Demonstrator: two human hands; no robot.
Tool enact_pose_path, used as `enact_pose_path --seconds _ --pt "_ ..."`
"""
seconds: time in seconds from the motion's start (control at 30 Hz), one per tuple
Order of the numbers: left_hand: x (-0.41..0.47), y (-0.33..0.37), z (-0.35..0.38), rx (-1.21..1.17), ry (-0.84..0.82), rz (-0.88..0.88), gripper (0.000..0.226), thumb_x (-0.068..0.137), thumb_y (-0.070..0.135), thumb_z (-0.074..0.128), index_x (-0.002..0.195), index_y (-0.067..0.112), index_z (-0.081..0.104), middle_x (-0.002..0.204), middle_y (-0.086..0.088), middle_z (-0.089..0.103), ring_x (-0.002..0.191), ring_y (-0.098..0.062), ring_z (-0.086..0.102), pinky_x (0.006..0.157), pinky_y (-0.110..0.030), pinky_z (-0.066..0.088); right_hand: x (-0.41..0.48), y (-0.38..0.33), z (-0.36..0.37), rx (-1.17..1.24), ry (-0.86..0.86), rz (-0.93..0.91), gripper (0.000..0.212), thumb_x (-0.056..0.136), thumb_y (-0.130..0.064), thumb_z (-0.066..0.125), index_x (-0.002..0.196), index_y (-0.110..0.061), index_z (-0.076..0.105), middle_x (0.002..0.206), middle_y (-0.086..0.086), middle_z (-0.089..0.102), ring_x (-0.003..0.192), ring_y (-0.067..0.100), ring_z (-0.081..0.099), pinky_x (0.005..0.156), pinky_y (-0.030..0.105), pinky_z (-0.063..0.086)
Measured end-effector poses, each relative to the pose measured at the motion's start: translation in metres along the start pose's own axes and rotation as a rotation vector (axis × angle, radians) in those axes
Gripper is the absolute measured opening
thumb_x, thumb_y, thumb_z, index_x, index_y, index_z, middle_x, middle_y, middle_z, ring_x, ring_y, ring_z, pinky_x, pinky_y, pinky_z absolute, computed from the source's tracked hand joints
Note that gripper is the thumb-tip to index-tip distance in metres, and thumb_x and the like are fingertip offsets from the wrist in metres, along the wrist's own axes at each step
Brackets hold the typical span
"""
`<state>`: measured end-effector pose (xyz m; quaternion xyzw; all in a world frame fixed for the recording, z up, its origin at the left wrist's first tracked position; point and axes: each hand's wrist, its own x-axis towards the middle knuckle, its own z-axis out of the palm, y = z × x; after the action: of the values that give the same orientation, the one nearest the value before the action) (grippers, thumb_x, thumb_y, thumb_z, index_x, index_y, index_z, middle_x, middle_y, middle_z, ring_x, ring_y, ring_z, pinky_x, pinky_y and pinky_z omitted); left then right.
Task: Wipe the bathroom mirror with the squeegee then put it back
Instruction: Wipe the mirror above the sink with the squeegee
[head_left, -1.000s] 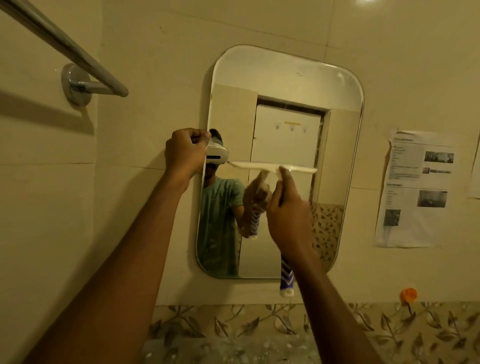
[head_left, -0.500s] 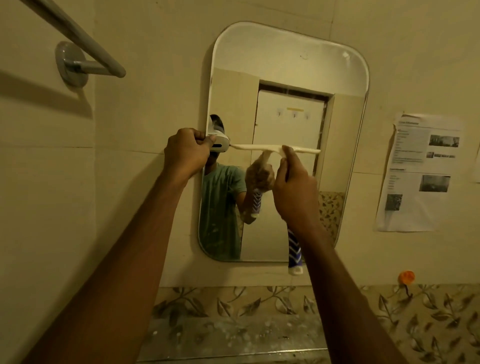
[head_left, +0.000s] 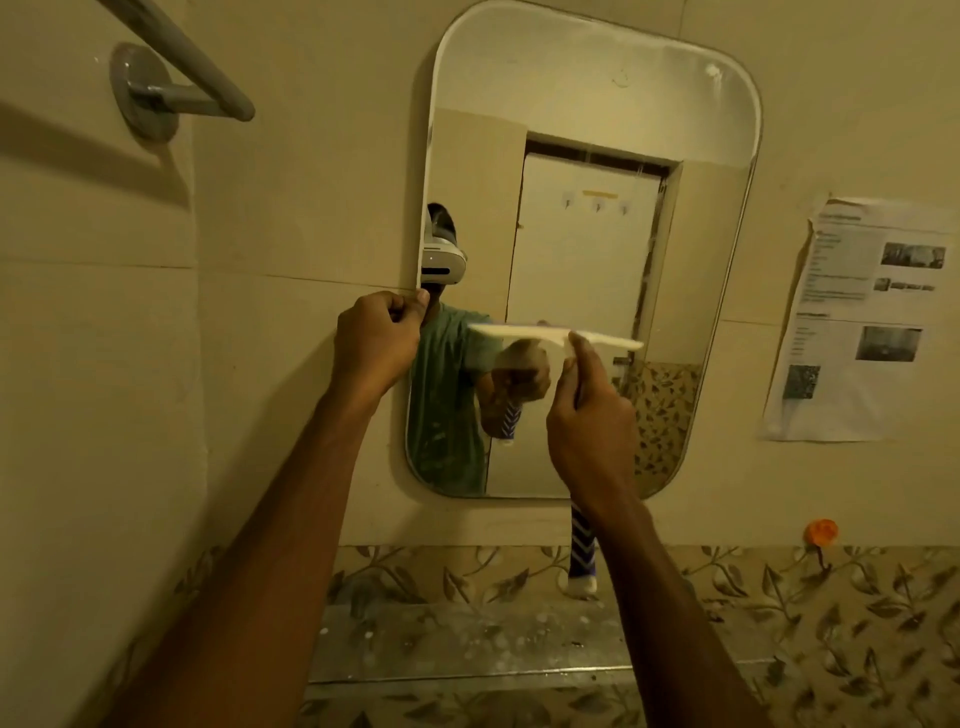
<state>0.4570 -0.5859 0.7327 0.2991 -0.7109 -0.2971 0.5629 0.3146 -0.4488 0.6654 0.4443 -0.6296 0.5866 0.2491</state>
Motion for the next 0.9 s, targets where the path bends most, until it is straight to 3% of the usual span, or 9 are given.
enact_pose_path --seconds 0.17,0.23,0.4,0.57,0.7,0.9 --pt "-0.011 -0.015 0.006 0.000 -0.002 -0.014 0.038 0.096 0.047 0.050 0.095 0.014 0.068 0.089 -0.005 0.069 0.082 -0.020 0.065 0.080 -0.046 0.057 -0.011 0.007 0.005 -0.030 0.040 -0.036 0.050 0.100 -0.042 0.031 0.147 -0.026 0.035 0.062 -0.017 0.051 0.050 -0.006 0.055 0.040 0.004 0.036" --pt "-0.014 -0.022 0.007 0.003 0.005 -0.014 0.038 0.096 0.049 0.050 0.093 0.015 0.067 0.088 -0.005 0.069 0.082 -0.020 0.065 0.079 -0.044 0.057 -0.036 0.019 0.008 -0.054 0.029 -0.018 0.057 0.096 -0.052 0.025 0.148 -0.030 0.034 0.062 -0.012 0.051 0.042 -0.002 0.048 0.037 0.007 0.035" --pt "-0.020 -0.035 0.013 0.055 0.033 -0.010 0.034 0.096 0.049 0.049 0.093 0.019 0.066 0.087 0.000 0.069 0.073 -0.008 0.058 0.064 -0.024 0.046 -0.089 0.037 0.015 -0.103 -0.035 0.059 0.058 0.094 -0.049 0.026 0.148 -0.031 0.032 0.056 -0.013 0.047 0.040 0.006 0.046 0.037 0.011 0.035" --pt "-0.028 -0.041 0.013 0.097 0.038 -0.018 0.039 0.097 0.047 0.048 0.093 0.013 0.069 0.081 -0.004 0.068 0.071 -0.016 0.060 0.064 -0.031 0.048 -0.075 0.030 0.015 -0.040 -0.004 0.101 0.044 0.101 -0.032 0.039 0.145 -0.027 0.041 0.056 -0.013 0.049 0.049 0.000 0.053 0.037 0.010 0.034" --pt "-0.038 -0.050 0.014 0.095 0.024 -0.021 0.043 0.098 0.046 0.047 0.090 0.010 0.068 0.079 -0.010 0.068 0.074 -0.026 0.063 0.069 -0.042 0.052 -0.047 0.022 0.012 -0.032 0.033 0.059 0.042 0.102 -0.033 0.038 0.144 -0.027 0.041 0.060 -0.014 0.049 0.053 -0.008 0.053 0.040 0.006 0.035" --pt "-0.055 -0.064 0.017 0.085 0.021 -0.046 0.044 0.098 0.046 0.047 0.089 0.008 0.068 0.081 -0.012 0.068 0.076 -0.027 0.063 0.068 -0.043 0.051 -0.088 0.039 0.017 -0.097 -0.025 0.061 0.049 0.100 -0.038 0.034 0.148 -0.025 0.036 0.053 -0.014 0.044 0.052 -0.006 0.053 0.035 0.008 0.033"
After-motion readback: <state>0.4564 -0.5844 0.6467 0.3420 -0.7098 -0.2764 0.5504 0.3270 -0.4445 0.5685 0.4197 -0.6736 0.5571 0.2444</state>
